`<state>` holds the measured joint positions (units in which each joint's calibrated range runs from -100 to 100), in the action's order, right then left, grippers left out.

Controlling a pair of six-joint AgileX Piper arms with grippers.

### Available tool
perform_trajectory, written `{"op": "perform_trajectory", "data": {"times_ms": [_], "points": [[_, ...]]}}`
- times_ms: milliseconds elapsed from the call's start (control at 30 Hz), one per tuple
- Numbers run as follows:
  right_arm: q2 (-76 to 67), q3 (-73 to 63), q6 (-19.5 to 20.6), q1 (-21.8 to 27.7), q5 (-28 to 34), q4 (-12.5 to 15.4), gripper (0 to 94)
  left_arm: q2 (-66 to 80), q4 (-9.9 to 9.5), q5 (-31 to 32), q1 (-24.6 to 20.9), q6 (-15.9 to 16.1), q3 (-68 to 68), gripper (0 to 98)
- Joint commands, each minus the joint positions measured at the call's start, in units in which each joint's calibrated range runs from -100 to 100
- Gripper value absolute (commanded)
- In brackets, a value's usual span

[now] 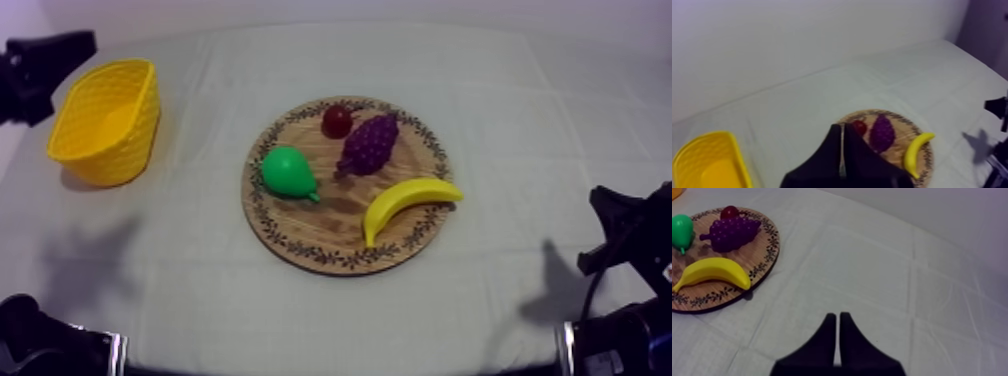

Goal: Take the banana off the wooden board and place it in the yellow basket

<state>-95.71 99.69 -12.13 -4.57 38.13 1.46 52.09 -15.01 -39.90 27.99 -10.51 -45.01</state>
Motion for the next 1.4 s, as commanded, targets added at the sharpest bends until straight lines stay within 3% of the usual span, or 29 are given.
{"op": "perform_trajectory", "data": {"times_ms": [0,133,367,500,733,1033,1233,1267,1367], "points": [[0.0,0.0,0.0,0.0,0.0,0.0,0.5,-11.1,-0.24,-2.6,6.6,0.1,14.3,0.1],[0.0,0.0,0.0,0.0,0.0,0.0,0.5,-20.4,0.21,-3.2,9.8,0.6,19.6,0.1],[0.0,0.0,0.0,0.0,0.0,0.0,0.5,-34.7,6.09,-2.0,11.2,4.6,23.0,0.2],[0.0,0.0,0.0,0.0,0.0,0.0,0.5,-40.9,8.33,1.3,11.3,5.5,20.2,0.3],[0.0,0.0,0.0,0.0,0.0,0.0,0.5,-48.3,9.10,3.6,11.1,4.4,16.2,0.4],[0.0,0.0,0.0,0.0,0.0,0.0,0.5,-57.7,9.80,-3.0,10.9,4.8,23.2,0.5],[0.0,0.0,0.0,0.0,0.0,0.0,0.5,-60.0,10.16,-2.0,10.1,5.0,22.5,1.0],[0.0,0.0,0.0,0.0,0.0,0.0,0.5,-60.0,10.42,-1.5,9.9,5.2,21.9,3.0],[0.0,0.0,0.0,0.0,0.0,0.0,0.5,-59.6,11.31,-0.8,9.5,5.7,20.5,37.1]]}}
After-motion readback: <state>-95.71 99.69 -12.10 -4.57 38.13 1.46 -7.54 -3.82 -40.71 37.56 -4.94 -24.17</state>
